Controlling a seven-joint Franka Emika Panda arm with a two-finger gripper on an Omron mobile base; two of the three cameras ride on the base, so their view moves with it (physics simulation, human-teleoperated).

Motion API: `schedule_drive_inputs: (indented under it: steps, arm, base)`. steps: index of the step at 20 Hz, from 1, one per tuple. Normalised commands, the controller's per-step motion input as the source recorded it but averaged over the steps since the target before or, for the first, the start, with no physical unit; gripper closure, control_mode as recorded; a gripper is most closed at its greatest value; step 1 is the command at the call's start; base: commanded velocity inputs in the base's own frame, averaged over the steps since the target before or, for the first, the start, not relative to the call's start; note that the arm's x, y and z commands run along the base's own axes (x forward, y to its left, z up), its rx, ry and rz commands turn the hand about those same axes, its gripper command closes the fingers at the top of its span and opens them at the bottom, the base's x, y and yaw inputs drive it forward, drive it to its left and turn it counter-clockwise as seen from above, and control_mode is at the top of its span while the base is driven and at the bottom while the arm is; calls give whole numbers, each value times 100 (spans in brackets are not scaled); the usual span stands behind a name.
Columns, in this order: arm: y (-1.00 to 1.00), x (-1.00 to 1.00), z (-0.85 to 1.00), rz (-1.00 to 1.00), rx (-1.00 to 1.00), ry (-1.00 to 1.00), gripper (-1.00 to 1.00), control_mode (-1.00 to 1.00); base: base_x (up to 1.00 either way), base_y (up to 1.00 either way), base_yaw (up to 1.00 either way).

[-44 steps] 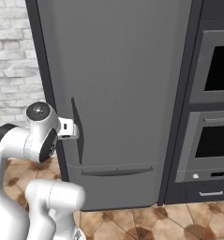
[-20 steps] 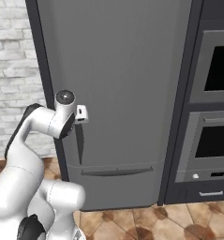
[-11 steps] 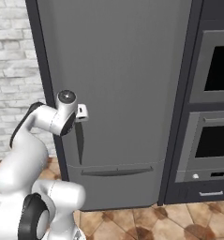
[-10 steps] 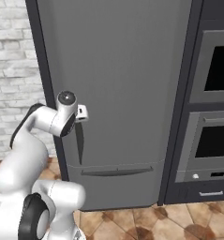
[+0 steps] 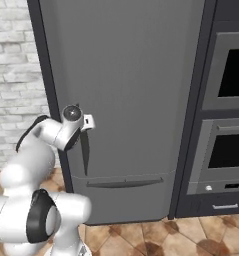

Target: Retrieve the chicken drumstick from the fridge and place it on the saucepan with marinade on the stove.

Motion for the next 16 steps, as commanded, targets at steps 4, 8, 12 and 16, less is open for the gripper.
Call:
schedule_drive_inputs:
  steps: [4, 8, 12, 16]
  arm:
    - [0, 53, -1, 0, 0, 0, -100, -100]
    - [0, 52, -6, 0, 0, 0, -100, -100]
    - [1, 51, -11, 0, 0, 0, -100, -100]
    - [7, 46, -24, 0, 0, 0, -100, -100]
  base:
    - [0, 0, 0]
    - [0, 0, 0]
    - [0, 0, 0]
    - [0, 0, 0]
